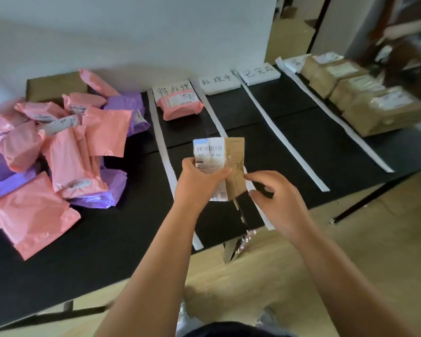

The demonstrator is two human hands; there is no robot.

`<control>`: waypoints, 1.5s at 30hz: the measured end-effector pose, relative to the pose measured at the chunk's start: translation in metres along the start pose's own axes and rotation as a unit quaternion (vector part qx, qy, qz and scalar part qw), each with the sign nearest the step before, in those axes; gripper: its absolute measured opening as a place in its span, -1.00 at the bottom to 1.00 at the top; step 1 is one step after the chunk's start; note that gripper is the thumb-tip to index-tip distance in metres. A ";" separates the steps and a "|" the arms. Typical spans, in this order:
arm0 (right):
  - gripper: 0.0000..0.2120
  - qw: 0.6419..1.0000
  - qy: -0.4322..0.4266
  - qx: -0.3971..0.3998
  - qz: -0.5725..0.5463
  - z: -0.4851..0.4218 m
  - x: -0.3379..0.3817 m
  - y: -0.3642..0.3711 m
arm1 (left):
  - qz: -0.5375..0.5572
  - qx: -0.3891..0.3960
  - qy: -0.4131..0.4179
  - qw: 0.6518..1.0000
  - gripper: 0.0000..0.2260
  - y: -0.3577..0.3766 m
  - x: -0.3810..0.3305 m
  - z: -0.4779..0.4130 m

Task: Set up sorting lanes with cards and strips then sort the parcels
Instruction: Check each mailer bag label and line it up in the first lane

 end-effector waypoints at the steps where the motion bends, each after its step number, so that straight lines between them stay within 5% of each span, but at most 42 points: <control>1: -0.65 1.000 0.009 -0.014 -0.001 0.004 -0.011 -0.019 | -0.024 -0.005 0.020 0.999 -0.27 0.017 -0.006 0.005; 8: -0.58 0.994 0.067 -0.086 -0.007 0.020 -0.076 -0.137 | -0.215 -0.058 0.155 0.962 -0.16 0.131 -0.047 0.044; 19: 0.05 0.991 0.048 0.092 0.090 -0.023 -0.151 -0.177 | -0.383 -0.087 0.340 0.854 -0.23 0.239 -0.120 0.041; 24: 0.03 0.986 0.059 0.062 0.147 -0.064 -0.192 -0.200 | -0.407 -0.073 0.371 0.831 -0.23 0.284 -0.163 0.005; 32: -0.07 0.984 0.060 0.018 0.165 -0.132 -0.241 -0.237 | -0.338 -0.069 0.384 0.856 -0.18 0.308 -0.215 -0.052; 37: -0.04 0.992 0.095 -0.013 0.079 -0.183 -0.288 -0.250 | -0.169 -0.060 0.195 0.964 -0.19 0.296 -0.218 -0.114; 41: 0.01 0.993 0.092 0.022 0.068 -0.231 -0.330 -0.243 | -0.090 0.019 0.111 0.990 -0.52 0.318 -0.223 -0.157; 45: 0.01 0.992 0.096 0.064 0.041 -0.285 -0.363 -0.236 | -0.036 0.020 0.062 0.997 -0.62 0.330 -0.239 -0.196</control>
Point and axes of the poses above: each hand's wrist, its own z-axis away from the middle knuckle, its own y-axis out of the palm, x = y × z, the point moved 8 cm from there along -z, towards the middle knuckle, and after that the axes turned 15 degrees about -y, right-handed, at the moved point
